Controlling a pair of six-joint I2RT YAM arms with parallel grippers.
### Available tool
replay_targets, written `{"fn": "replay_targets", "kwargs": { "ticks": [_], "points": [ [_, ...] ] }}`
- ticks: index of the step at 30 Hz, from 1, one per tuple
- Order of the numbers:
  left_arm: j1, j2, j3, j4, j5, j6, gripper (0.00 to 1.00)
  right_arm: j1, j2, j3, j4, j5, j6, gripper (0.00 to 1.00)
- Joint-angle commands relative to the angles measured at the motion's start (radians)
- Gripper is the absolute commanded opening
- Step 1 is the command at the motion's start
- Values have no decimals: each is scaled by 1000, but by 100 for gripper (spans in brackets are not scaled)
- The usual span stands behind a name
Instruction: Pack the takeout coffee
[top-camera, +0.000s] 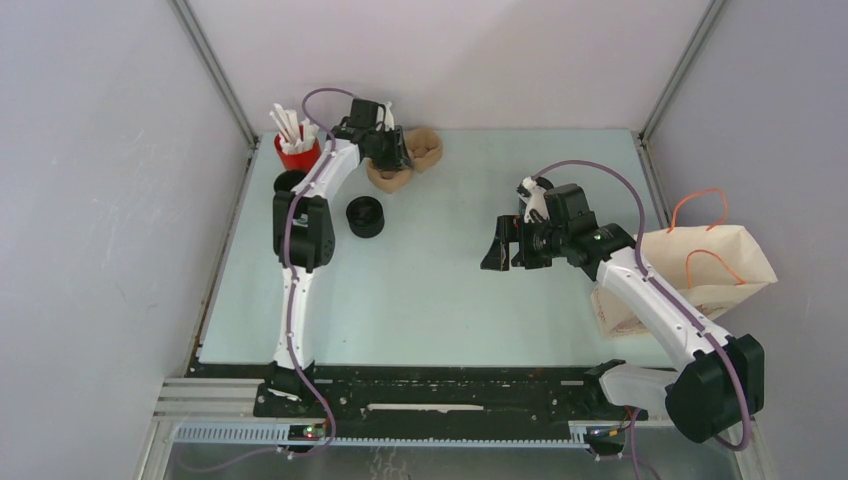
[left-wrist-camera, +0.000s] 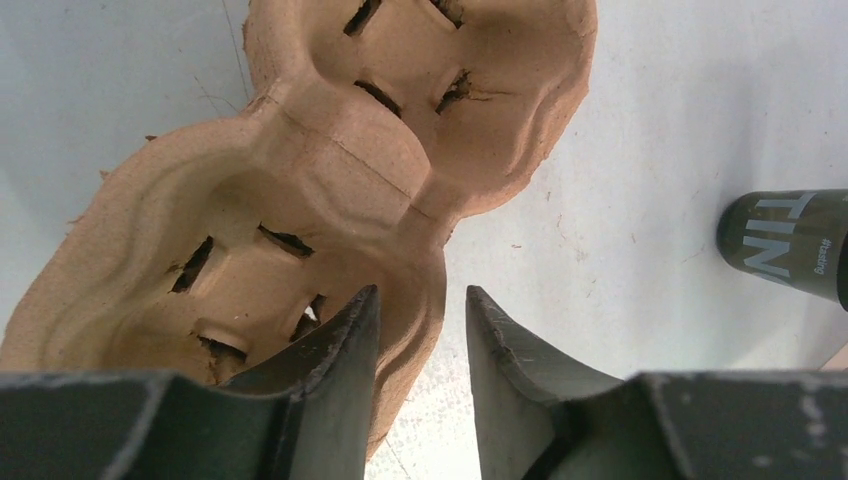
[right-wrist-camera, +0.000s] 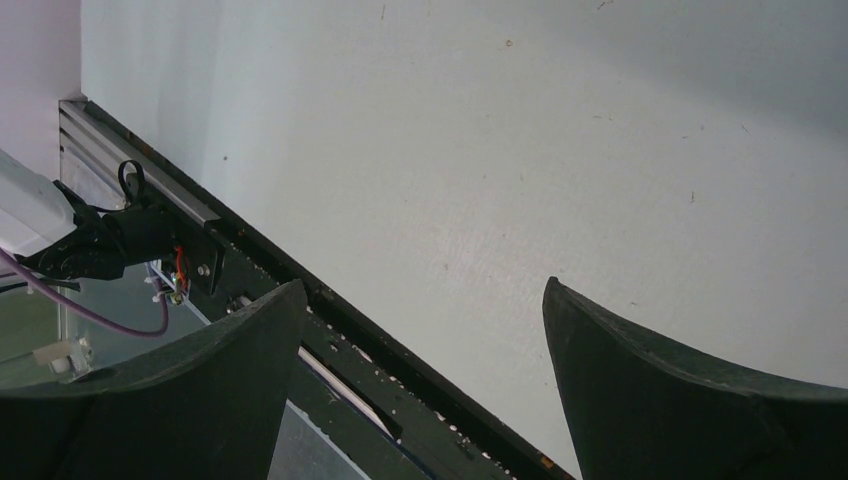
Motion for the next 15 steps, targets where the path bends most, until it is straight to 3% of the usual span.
{"fn": "replay_targets", "kwargs": {
  "ticks": [1,15],
  "points": [
    [9,-2,53,-17,23,-3,40,-5,2,-4,28,-20,-14,96],
    [8,28,86,-43,9,11,40,-3,1,-4,30,-27,-15,96]
  ]
}}
